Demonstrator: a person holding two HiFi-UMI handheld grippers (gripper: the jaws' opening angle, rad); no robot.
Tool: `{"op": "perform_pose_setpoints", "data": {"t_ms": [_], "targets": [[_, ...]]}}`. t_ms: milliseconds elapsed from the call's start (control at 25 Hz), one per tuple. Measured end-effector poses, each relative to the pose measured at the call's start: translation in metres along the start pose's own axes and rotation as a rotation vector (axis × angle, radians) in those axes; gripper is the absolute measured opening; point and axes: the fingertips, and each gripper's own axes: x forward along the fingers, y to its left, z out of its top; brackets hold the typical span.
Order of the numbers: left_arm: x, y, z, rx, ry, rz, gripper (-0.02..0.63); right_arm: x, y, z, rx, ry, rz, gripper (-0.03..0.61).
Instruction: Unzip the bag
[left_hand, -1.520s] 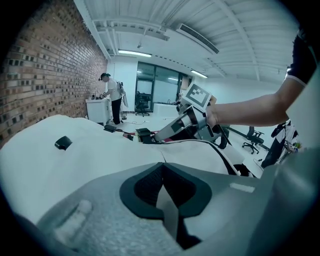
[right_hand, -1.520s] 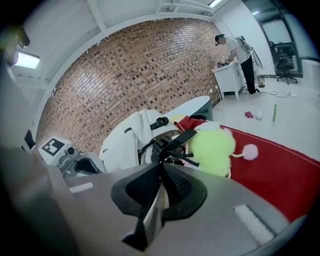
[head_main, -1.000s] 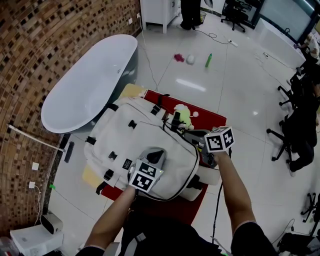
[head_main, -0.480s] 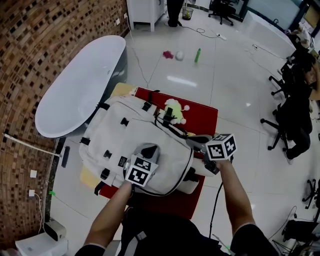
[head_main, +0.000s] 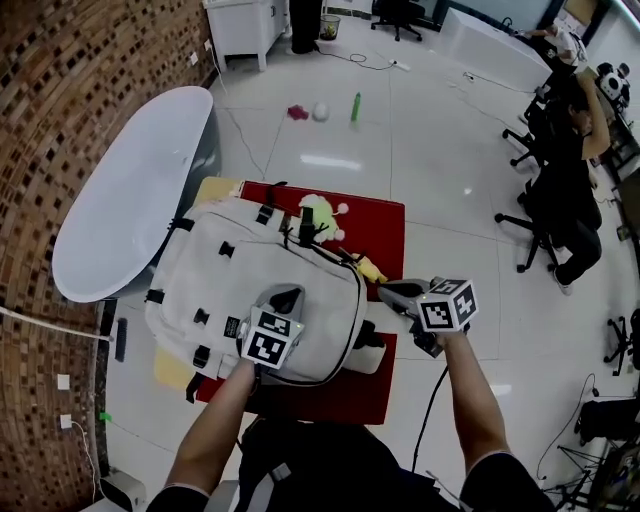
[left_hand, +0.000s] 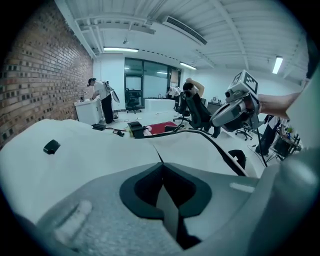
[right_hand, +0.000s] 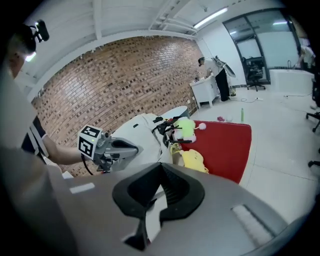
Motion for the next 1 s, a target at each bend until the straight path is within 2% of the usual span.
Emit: {"op": "perform_pose_setpoints", "data": {"t_ms": [120, 240, 280, 440, 560, 720, 880, 920, 1000], "targets": [[0.000, -0.004, 0.003, 0.017, -0.001, -0.017, 0.005, 0.000, 0.000, 0.007, -0.013, -0.058, -0.037, 0.006], [-0.001, -0.008, 0.009, 0.021, -0.010, -0.038, 0.005, 0.010, 0.004, 0.024, -0.060, -0.083, -0.038, 0.022], [-0.001, -0.010, 0.011, 0.024, -0.013, -0.043, 0.005, 0.015, 0.007, 0.031, -0.087, -0.084, -0.032, 0.090], [0.000, -0.013, 0.016, 0.029, -0.024, -0.056, 0.005, 0.033, 0.012, 0.057, -0.273, -0.060, -0.028, 0.106], [-0.001, -0.012, 0.015, 0.020, -0.019, -0.055, 0.005, 0.052, 0.014, 0.063, -0.413, 0.017, 0.013, 0.107], [0.002, -0.009, 0.015, 0.016, -0.028, -0.052, 0.005, 0.074, 0.007, 0.050, -0.544, 0.190, 0.067, 0.112], [0.006, -0.011, 0.020, 0.007, -0.031, -0.057, 0.005, 0.086, -0.007, 0.038, -0.570, 0.315, 0.099, 0.137], [0.008, -0.012, 0.020, 0.010, -0.031, -0.057, 0.005, 0.087, -0.008, 0.035, -0.561, 0.338, 0.114, 0.128], [0.011, -0.012, 0.020, 0.018, -0.027, -0.060, 0.005, 0.086, -0.006, 0.031, -0.539, 0.364, 0.148, 0.073]]}}
